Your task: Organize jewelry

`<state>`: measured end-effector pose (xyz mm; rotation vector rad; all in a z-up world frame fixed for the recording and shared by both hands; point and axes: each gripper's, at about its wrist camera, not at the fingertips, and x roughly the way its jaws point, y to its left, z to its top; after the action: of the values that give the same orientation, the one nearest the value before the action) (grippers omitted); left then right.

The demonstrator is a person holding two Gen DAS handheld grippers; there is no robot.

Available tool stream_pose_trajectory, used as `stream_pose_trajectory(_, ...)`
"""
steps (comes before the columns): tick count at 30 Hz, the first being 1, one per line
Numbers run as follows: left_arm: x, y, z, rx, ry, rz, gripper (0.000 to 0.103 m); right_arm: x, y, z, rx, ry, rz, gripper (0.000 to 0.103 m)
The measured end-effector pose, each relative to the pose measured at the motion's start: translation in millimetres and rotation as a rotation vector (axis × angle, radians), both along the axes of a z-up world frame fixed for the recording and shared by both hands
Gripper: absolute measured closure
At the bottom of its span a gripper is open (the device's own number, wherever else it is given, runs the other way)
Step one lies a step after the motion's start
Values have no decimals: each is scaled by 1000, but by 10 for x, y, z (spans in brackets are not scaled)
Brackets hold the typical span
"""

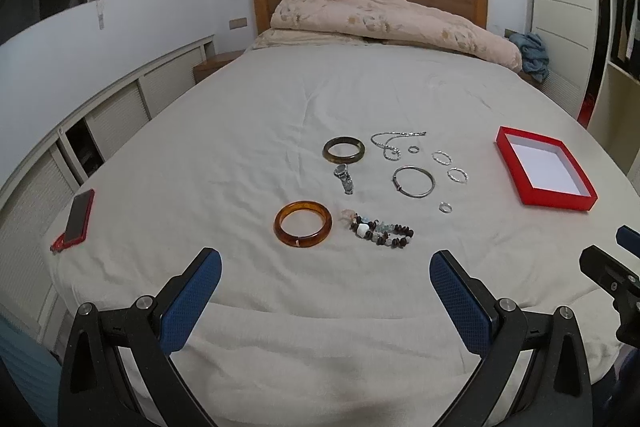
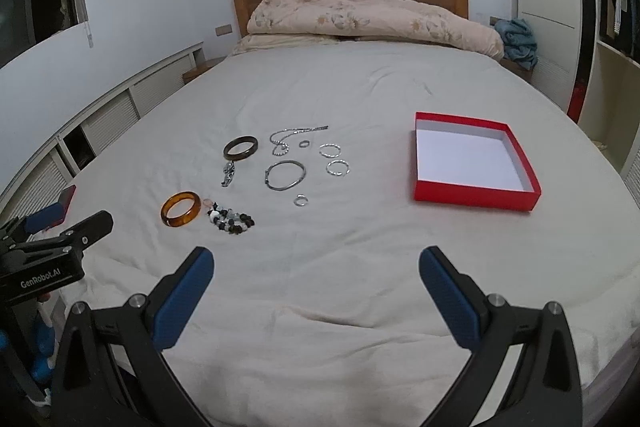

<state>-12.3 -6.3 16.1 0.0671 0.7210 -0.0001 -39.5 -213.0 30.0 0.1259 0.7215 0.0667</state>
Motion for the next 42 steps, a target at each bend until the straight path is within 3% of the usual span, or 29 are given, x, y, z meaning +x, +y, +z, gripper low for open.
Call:
stream_pose_trajectory(12,83,-73,-35,15,-8,-6,1,117,-31,-119,-6,35,-17,0)
stream_pose_trajectory(42,539,66,-452,18,117,0,1,487,1,-410,-16,116,42,1)
